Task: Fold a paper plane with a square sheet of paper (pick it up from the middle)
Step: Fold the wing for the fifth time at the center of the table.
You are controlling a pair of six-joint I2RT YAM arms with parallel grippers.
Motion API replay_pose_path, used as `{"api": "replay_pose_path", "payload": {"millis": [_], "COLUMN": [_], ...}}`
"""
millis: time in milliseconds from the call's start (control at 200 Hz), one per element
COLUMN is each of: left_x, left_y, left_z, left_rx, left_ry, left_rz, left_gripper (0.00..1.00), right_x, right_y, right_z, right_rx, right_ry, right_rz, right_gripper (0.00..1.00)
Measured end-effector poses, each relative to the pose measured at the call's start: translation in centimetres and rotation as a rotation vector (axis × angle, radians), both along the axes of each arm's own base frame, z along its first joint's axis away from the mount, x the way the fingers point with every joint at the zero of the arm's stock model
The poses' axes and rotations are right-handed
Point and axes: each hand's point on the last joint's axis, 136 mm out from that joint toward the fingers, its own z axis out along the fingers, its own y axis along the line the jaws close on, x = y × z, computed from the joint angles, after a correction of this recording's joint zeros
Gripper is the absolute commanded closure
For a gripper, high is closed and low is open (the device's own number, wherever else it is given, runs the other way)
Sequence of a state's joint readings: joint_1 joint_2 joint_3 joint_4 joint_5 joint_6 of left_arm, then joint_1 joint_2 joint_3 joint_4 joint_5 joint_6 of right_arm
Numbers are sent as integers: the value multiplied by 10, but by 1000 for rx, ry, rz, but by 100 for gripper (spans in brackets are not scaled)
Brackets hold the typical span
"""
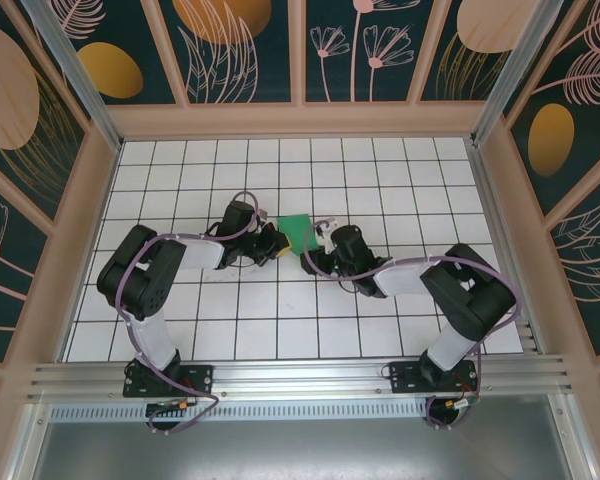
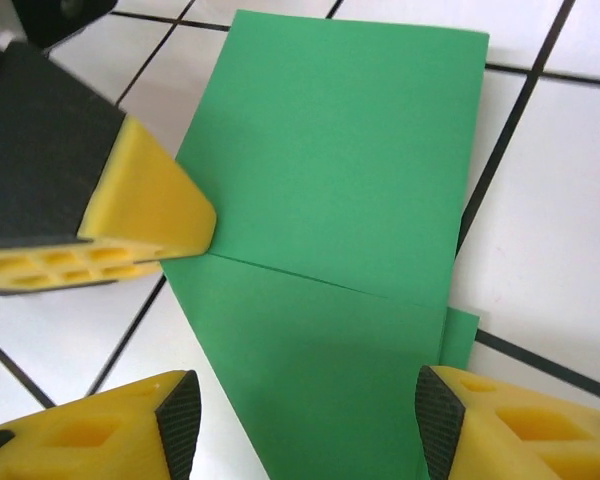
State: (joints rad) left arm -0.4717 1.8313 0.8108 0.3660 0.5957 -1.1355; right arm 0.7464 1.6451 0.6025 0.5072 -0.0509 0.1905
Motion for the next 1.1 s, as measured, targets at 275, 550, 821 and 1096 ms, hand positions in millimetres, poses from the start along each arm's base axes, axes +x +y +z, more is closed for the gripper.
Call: {"api": "replay_pose_path", "payload": {"millis": [275, 550, 821, 1096], "left_x": [0, 1, 1, 2], "left_y": [0, 0, -1, -1], "left_z": [1, 3, 6, 7], "left_rx": [-2, -2, -4, 0], "left_ry": [0, 0, -5, 1], "left_rz": [3, 3, 3, 3], "left_gripper": [100, 100, 100, 96], "right_x": [-13, 1, 11, 11], "right_y": [15, 8, 14, 19], "right_z": [-4, -27, -14, -14], "right_rx": [-195, -330, -299, -300], "right_ry": [-234, -311, -378, -395], "right_rz": [105, 71, 46, 71], "right_gripper": [42, 55, 57, 82]}}
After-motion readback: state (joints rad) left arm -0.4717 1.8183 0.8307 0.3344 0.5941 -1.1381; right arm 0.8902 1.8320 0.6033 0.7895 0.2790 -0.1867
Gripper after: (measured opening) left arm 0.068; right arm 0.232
